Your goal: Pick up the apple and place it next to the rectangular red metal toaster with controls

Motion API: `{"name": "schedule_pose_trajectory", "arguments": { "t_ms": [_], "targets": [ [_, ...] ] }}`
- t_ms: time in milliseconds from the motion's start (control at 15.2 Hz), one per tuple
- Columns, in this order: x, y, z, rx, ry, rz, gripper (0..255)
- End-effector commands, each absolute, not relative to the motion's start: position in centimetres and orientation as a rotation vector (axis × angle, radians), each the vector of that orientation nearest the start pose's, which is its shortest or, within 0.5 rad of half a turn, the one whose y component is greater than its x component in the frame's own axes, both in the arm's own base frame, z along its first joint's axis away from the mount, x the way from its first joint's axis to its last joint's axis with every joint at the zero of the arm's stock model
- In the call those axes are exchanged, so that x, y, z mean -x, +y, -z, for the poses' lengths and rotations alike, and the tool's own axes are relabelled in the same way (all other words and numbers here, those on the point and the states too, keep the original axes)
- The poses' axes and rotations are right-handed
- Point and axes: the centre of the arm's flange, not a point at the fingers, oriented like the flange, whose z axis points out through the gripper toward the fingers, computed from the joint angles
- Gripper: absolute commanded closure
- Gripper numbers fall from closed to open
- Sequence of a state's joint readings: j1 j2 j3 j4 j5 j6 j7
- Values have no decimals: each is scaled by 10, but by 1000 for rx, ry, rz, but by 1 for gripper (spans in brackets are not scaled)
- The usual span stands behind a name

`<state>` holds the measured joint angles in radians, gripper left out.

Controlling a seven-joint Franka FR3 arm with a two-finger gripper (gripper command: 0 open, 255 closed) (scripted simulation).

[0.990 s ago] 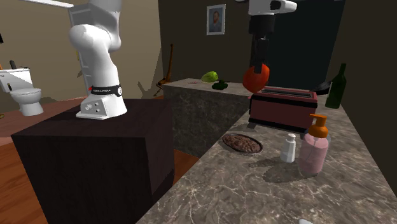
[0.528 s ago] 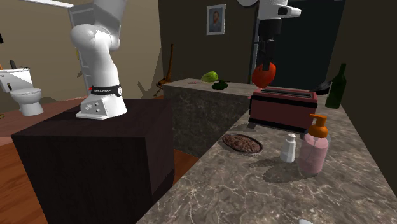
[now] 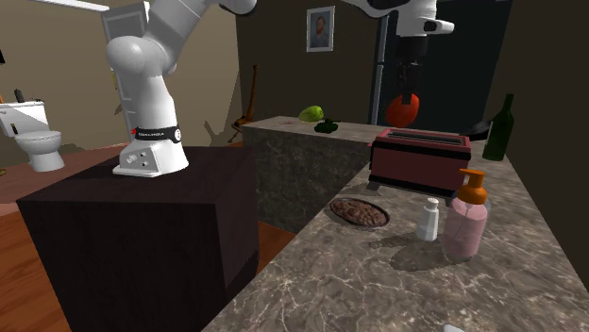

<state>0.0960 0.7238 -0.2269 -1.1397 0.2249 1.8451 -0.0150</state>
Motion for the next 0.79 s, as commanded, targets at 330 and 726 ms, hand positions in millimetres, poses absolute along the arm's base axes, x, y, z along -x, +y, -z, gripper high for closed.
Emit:
{"name": "schedule_pose_trajectory", "arguments": {
  "t_ms": [330, 726],
  "targets": [
    [-750, -29, -348, 3069, 188, 4, 255],
    [-750, -29, -316, 3069, 188, 4, 255]
  ]
}}
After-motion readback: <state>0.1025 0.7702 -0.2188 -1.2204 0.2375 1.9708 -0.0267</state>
